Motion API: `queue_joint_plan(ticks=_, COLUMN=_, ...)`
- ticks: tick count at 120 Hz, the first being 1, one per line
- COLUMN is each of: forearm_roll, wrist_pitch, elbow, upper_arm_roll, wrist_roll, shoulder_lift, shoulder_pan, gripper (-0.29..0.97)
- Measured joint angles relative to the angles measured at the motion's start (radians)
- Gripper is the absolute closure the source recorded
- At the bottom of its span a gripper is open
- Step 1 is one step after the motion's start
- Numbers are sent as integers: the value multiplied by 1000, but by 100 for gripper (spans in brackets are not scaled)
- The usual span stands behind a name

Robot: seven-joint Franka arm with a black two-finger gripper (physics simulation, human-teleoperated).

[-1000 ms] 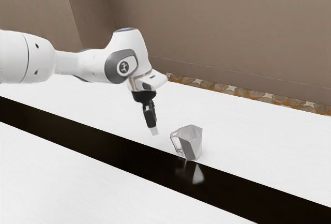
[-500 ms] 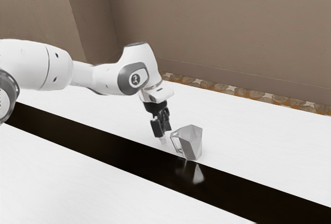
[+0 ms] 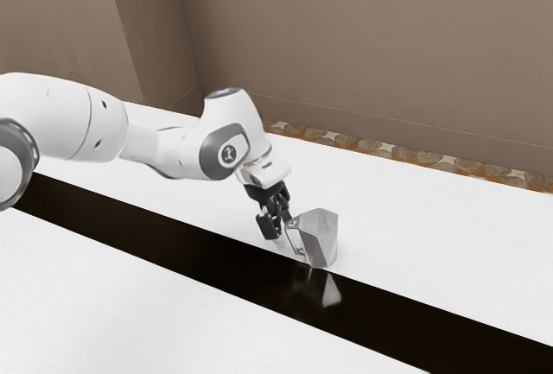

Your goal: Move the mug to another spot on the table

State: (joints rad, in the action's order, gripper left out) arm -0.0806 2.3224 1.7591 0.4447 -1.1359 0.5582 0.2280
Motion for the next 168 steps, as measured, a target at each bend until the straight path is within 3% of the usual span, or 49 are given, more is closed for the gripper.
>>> queue_joint_plan(ticks=61, forearm_roll=-39, wrist_pitch=62, elbow=34, upper_arm_roll=-9, wrist_roll=22, shoulder_lift=2, shoulder_pan=-7, gripper=40)
queue_joint_plan(ticks=88, forearm_roll=-50, wrist_pitch=82, elbow=36, upper_arm_roll=-11, wrist_roll=37, shoulder_lift=6, shoulder_pan=-11, gripper=44)
queue_joint_plan(ticks=128, forearm_roll=-137, wrist_pitch=90, elbow=55, upper_arm_roll=-11, wrist_roll=66, shoulder_lift=-19, shoulder_pan=-7, gripper=51)
queue_joint_plan(ticks=168, forearm_roll=-149, wrist_pitch=83, elbow=56, upper_arm_roll=-9, wrist_roll=2, shoulder_lift=-49, shoulder_pan=-25, gripper=59)
